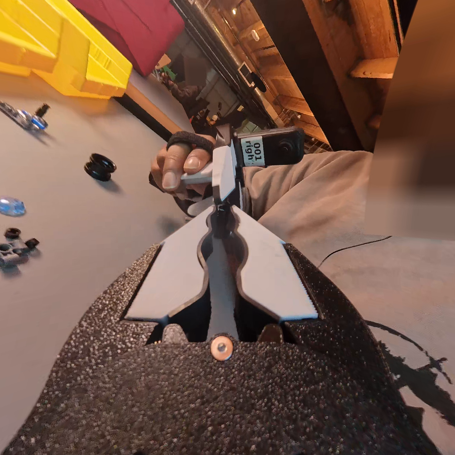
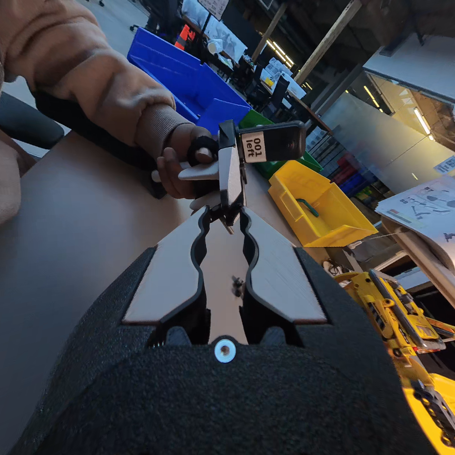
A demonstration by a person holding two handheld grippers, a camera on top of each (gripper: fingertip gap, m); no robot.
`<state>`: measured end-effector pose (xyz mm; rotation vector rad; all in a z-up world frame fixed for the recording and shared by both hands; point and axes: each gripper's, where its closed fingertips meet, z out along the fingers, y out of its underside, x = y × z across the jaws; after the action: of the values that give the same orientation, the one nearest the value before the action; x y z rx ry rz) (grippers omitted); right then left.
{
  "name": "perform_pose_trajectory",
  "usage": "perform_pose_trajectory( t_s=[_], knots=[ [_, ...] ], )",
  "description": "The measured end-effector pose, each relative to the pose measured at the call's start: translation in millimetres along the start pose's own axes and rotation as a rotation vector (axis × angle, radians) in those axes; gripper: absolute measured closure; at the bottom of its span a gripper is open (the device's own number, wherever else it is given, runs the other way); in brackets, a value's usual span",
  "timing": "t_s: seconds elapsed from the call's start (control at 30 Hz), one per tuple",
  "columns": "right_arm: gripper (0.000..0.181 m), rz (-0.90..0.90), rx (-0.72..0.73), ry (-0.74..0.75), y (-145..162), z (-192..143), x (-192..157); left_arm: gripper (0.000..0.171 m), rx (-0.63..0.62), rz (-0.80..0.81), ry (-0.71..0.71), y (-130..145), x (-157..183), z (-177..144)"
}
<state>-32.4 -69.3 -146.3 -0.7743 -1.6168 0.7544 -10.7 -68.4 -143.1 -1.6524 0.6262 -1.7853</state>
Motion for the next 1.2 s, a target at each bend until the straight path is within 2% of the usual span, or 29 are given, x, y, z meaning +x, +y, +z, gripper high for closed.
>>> perform_pose_trajectory(
  t_s=[0.13,0.27,0.33,0.43,0.53,0.77,1.03,1.07,1.13,1.2],
  knots=[
    [0.16,0.063,-0.003,-0.085,4,-4,-8,0.162,-0.007,-0.172,0.059,5,-2,3],
    [0.167,0.179,0.024,-0.083,6,-6,-3,0.162,0.02,-0.189,0.048,2,-5,2],
    [0.17,0.222,0.044,-0.069,7,-7,2,0.156,0.056,-0.166,0.047,-5,-4,-2],
    [0.17,0.29,0.082,-0.048,4,-9,10,0.154,0.087,-0.115,0.025,-11,-3,-7],
    [0.17,0.378,0.114,-0.067,2,-9,12,0.154,0.062,-0.048,-0.02,-9,-3,-6],
    [0.173,0.456,0.139,-0.09,0,-9,12,0.165,0.035,0.089,-0.095,-8,-1,-5],
    [0.176,0.655,0.218,-0.185,-11,-12,17,0.165,-0.026,0.446,-0.262,-16,7,-5],
    [0.176,0.657,0.227,-0.191,-12,-13,18,0.165,-0.017,0.466,-0.277,-19,8,-8],
    [0.177,0.712,0.29,-0.156,-10,-29,37,0.166,0.088,0.48,-0.344,-40,6,-36],
    [0.177,0.689,0.262,-0.078,4,-48,57,0.166,0.112,0.513,-0.386,-49,7,-55]
  ],
)
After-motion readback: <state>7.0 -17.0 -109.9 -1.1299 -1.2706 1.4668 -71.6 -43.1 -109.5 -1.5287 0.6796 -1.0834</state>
